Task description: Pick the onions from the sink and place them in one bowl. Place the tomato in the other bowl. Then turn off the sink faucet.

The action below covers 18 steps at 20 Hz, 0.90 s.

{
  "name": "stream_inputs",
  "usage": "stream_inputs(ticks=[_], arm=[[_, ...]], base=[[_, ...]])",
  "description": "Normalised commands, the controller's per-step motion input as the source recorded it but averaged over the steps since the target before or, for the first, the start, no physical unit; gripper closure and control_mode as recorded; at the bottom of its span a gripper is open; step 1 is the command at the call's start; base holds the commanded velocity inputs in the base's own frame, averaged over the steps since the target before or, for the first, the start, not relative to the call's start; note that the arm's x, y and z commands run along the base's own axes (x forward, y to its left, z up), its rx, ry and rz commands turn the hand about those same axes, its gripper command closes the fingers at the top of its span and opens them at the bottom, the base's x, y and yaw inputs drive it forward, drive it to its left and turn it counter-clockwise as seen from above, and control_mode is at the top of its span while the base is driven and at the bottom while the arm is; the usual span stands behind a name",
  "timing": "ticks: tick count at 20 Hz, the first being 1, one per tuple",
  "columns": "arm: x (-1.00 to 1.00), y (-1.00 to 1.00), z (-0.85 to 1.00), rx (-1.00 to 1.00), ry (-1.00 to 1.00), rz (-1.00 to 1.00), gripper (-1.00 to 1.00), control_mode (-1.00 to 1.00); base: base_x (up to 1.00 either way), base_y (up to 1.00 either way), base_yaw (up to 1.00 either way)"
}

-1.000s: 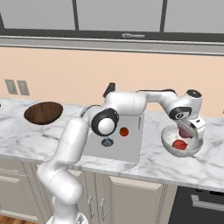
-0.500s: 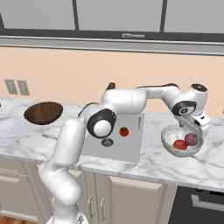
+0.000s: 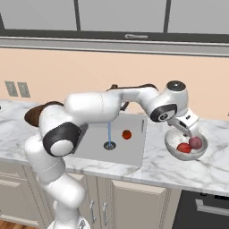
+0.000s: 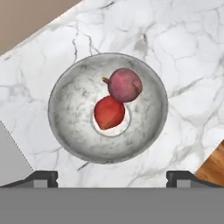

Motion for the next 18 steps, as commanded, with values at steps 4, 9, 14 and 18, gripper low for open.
stream_inputs(ticks=[4, 9, 14, 18], arm=[[-0.53, 1.00, 0.48, -0.38, -0.01, 0.14, -1.00, -1.00], [-0.44, 1.00, 0.66, -0.22, 0.09, 0.14, -1.00, -1.00], [-0.50, 0.86, 0.65, -0.07, 0.22, 0.28, -1.00, -1.00], [-0.46, 0.48, 0.39, 0.00, 0.20, 0.48, -1.00, -1.00]], base=[[0.00, 0.00, 0.00], [0.00, 0.00, 0.00], [0.00, 0.00, 0.00], [0.00, 0.00, 0.00]])
